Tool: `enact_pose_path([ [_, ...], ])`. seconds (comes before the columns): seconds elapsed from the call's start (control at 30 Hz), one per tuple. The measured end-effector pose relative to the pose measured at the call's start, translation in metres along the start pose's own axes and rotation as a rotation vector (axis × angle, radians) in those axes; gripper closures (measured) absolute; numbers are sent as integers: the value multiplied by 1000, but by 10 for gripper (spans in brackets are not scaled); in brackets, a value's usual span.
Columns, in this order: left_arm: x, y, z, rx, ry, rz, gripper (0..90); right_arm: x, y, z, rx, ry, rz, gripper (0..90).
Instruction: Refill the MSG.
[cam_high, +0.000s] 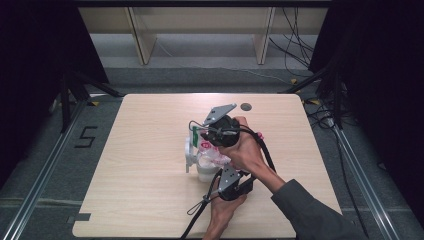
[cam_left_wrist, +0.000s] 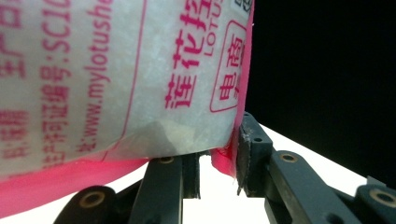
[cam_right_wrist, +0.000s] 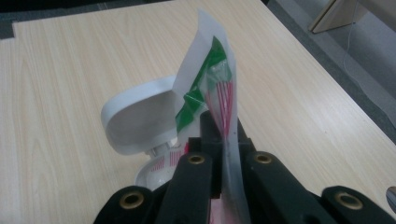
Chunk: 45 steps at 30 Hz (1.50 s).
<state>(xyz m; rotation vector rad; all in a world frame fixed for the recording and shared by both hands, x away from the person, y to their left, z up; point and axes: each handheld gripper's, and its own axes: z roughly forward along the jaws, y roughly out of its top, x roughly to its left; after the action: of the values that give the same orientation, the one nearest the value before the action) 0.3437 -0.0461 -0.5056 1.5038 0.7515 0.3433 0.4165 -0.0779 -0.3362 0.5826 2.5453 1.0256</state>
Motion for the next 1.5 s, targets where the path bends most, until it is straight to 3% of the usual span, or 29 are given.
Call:
enact_pose_path([
  [0.1,-2,0,0,-4,0,-1,728,0,0,2,20,-6,-29,900],
  [0.23,-1,-1,0,1,1,3,728,0,-1,0,2,-6,-6,900],
  [0.33,-2,-1,1,-4,1,0,728,0,-1,2,10,-12,-25,900],
  [0.4,-1,0,0,-2,1,4,728,0,-1,-1,6,0,-1,900],
  [0.5,-2,-1,2,-10,1,-1,728,1,-1,2,10,-1,-24,900],
  [0.93,-2,0,1,-10,3,5,729,1,0,1,8,-1,-18,900],
  [1.03,-1,0,1,-3,0,5,729,0,0,0,7,-3,3,900],
  [1.1,-2,-1,1,-12,0,1,729,0,0,1,17,-5,-22,900],
  [1.2,-1,0,0,-3,1,8,729,0,0,0,4,-8,-6,900],
  [1.5,-2,0,1,-12,2,4,729,1,0,1,11,-7,-18,900],
])
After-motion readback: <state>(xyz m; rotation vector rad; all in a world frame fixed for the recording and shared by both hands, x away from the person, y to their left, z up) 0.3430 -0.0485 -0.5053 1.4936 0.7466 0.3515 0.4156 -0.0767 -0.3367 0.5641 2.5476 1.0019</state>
